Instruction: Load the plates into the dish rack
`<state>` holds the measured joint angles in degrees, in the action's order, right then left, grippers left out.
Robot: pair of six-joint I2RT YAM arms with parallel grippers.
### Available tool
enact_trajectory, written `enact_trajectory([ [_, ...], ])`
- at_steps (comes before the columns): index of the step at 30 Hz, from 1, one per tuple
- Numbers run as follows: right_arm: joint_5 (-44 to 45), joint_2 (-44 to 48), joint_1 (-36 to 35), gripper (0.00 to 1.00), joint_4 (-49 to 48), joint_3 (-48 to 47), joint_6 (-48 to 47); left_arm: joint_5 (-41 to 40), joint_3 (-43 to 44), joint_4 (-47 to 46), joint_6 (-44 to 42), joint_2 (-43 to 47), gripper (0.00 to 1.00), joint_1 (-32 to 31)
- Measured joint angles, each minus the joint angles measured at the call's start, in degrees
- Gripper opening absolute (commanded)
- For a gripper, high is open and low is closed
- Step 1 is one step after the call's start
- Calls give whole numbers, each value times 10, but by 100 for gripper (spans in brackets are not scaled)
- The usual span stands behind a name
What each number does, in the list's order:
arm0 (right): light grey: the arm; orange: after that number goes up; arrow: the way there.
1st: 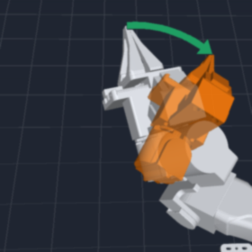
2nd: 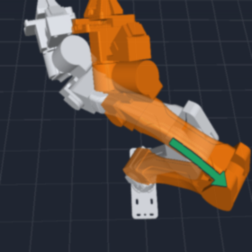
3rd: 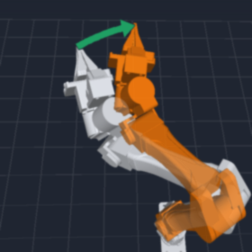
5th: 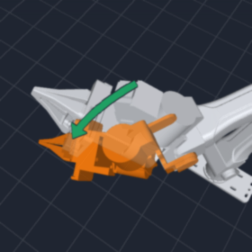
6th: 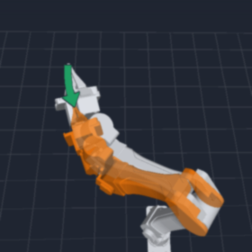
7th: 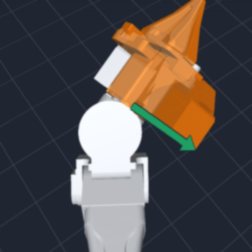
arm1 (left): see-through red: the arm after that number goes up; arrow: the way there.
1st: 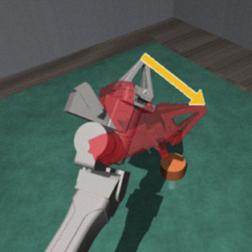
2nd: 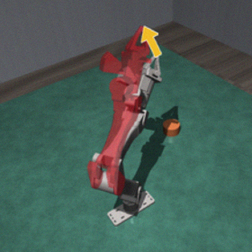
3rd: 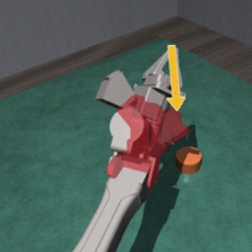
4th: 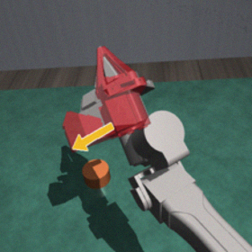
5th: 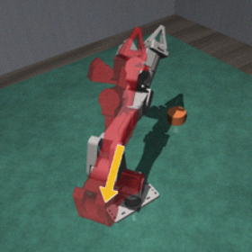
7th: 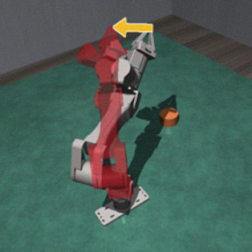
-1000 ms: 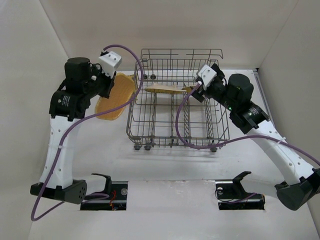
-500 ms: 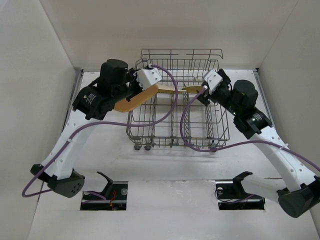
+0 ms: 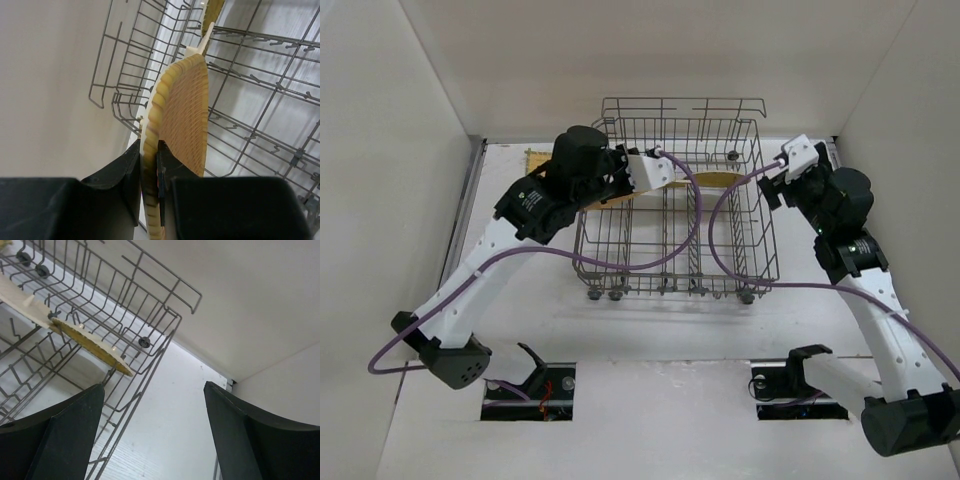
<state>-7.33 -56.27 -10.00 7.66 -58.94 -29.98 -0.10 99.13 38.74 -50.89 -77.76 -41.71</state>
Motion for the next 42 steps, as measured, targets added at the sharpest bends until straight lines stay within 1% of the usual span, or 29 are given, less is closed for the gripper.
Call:
enact_trajectory([
  [6,0,28,13,87,1,16,16,11,-40,-57,-17,-8,1,-18],
  [10,0,35,17,87,9,18,20,24,-80,-115,-24,-8,1,-22],
  [15,2,43,21,87,14,26,25,45,-123,-172,-30,-8,1,-22],
  [23,10,46,21,87,26,28,27,88,-167,-255,-33,-8,0,-15],
  [31,27,46,21,86,38,28,28,143,-219,-329,-32,-8,0,11],
  [38,39,38,20,86,58,22,25,201,-242,-365,-15,-4,0,52],
  [42,48,21,16,85,67,9,15,255,-251,-369,-5,6,0,80],
])
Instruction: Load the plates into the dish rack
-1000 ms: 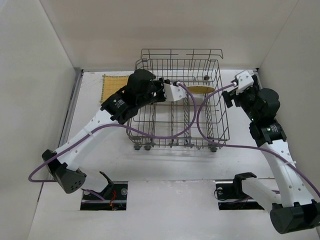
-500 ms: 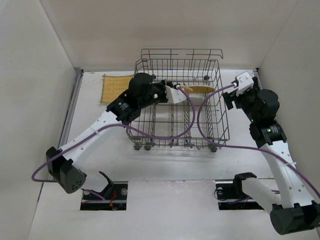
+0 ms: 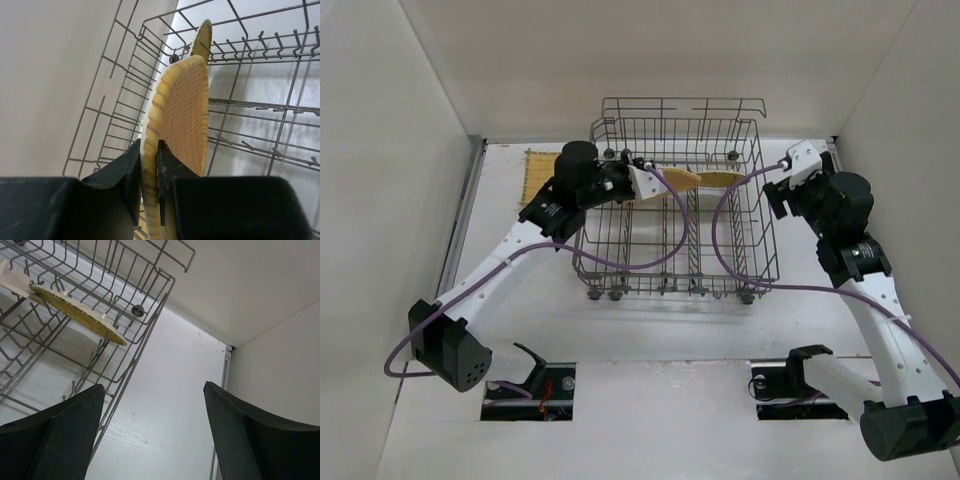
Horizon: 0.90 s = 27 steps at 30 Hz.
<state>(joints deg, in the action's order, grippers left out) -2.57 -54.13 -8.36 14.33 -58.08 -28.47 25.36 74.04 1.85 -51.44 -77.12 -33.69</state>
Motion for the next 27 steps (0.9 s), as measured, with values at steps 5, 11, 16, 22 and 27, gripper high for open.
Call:
enact_trajectory([
  [5,7,-18,-4,85,3,-12,-6,82,-3,7,6,19,0,38],
  [11,13,-28,-4,85,7,-16,-11,174,-3,25,9,34,1,72],
  [16,14,-37,-7,85,7,-24,-13,228,-2,28,10,34,1,91],
  [22,16,-41,-7,85,7,-26,-15,253,2,20,5,23,1,98],
  [27,16,-47,-7,84,7,-27,-16,258,2,-17,-7,0,1,98],
])
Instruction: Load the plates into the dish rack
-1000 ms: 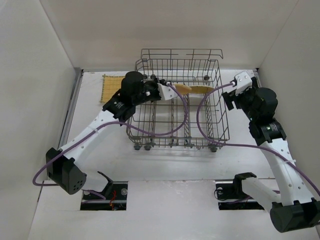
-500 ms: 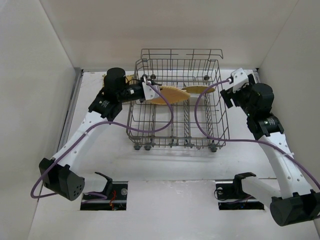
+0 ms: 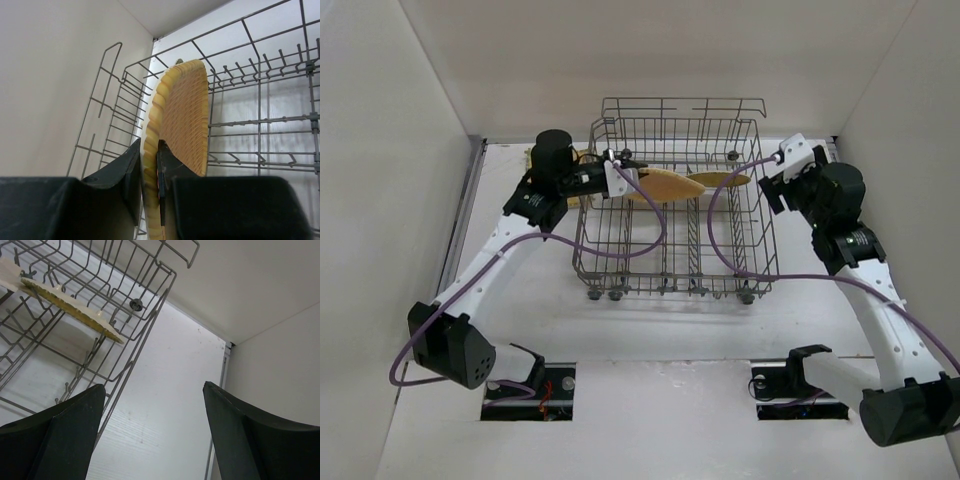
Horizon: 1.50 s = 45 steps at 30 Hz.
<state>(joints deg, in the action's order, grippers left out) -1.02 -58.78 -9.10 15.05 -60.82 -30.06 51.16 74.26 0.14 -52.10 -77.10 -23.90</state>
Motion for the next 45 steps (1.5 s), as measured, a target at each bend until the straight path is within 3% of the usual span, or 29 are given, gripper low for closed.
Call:
enact_trajectory([
  [45,0,-79,-4,83,26,-55,-17,33,-54,-105,-35,-106,1,49],
])
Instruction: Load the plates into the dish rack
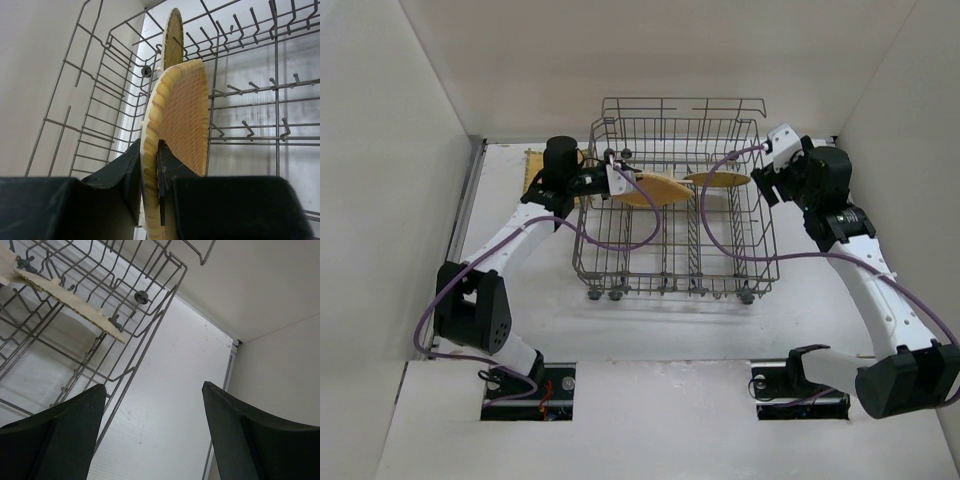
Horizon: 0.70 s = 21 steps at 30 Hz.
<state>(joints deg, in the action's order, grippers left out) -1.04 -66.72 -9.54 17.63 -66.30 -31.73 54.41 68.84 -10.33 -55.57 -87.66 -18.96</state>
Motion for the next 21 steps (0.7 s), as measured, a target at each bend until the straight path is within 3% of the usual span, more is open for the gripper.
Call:
enact_trajectory([
  [21,0,-20,-3,83,4,-14,-11,6,-40,-63,7,-31,1,-6],
])
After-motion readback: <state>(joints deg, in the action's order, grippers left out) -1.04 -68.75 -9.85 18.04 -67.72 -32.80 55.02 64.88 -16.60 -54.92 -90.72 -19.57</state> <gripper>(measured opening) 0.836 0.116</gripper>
